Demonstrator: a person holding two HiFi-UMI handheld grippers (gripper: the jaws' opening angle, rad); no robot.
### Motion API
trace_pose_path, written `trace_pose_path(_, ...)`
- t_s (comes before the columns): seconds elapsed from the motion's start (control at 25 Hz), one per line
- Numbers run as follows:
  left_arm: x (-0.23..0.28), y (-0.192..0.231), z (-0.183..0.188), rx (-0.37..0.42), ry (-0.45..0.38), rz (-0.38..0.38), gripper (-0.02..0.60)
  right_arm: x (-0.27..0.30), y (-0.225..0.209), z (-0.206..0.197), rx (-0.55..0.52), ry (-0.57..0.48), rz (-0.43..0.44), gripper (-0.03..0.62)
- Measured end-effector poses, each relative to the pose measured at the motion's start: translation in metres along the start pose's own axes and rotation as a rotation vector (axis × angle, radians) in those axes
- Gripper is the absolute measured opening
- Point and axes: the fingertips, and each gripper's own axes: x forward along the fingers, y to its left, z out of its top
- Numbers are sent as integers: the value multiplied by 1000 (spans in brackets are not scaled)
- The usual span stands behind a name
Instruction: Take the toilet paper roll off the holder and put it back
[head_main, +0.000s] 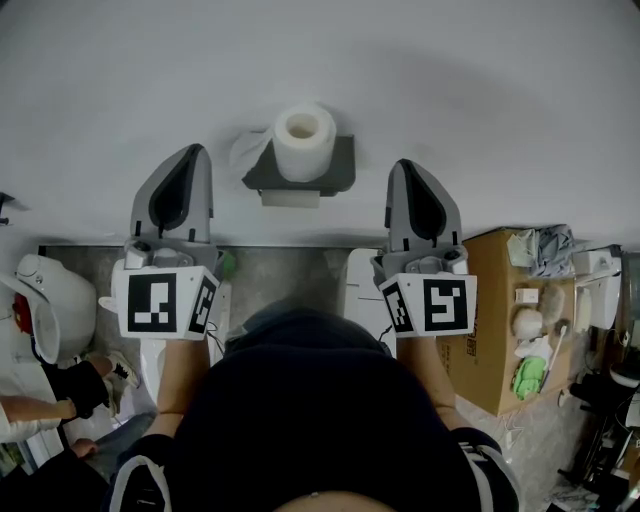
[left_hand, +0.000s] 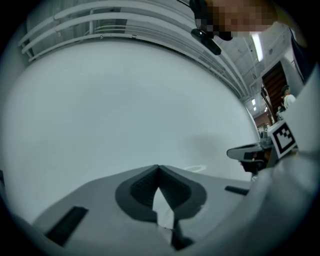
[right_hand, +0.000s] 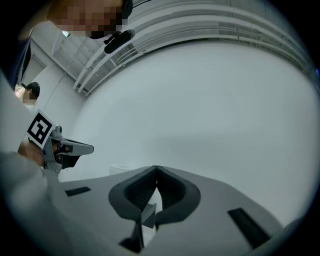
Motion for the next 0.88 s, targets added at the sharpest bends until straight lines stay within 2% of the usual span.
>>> trace_pose_path(0.2, -5, 0, -13, -29, 4, -14, 0, 1, 4, 3, -14, 7, -10, 15)
trace_pose_path(0.88, -10, 1, -21, -69, -30, -115, 0, 2, 28, 3, -98, 17, -66, 15)
